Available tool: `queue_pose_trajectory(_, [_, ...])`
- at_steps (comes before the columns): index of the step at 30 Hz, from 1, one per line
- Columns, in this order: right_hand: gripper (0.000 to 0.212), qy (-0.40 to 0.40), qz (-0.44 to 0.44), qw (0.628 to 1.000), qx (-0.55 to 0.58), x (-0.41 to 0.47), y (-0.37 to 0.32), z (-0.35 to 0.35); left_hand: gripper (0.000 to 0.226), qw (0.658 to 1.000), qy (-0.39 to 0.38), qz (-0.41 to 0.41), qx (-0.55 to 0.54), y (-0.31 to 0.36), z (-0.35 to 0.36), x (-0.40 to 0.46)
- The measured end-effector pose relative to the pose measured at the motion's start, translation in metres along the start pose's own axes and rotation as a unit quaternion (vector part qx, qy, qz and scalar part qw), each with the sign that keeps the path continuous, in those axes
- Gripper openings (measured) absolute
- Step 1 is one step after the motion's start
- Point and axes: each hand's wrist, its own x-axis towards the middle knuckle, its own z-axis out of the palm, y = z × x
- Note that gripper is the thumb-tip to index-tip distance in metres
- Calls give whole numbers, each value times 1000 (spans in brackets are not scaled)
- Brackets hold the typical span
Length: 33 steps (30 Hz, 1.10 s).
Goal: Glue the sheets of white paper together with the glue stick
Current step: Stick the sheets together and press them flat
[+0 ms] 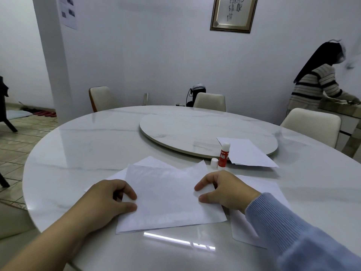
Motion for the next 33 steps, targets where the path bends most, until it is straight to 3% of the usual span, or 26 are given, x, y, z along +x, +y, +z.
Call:
queue_pose_trajectory(9, [23,1,3,1000,-2,-1,1,0,13,1000,-10,-5,5,3,0,-2])
queue_pose_trajectory(15, [24,11,-5,998,-62,-3,-2,2,15,997,-40,-10,62,1,2,2])
queue_pose_trajectory(19, [55,47,20,990,-131,-3,-7,5,29,985,-28,-12,170,12,8,9])
queue_pose_trajectory(22, [60,82,-26,988,-132,0,-17,15,48,988,19,22,153,32,25,16])
queue_pose_trajectory(24, [57,69,-58,988,-124,4,-21,31,57,989,-8,36,143,41,42,19])
queue_pose_trajectory(28, [63,10,-43,976,-213,14,-8,55,63,965,-88,41,246,32,61,24])
queue_pose_trajectory(33, [70,10,-18,971,-238,13,-1,58,67,957,-99,31,271,27,60,22])
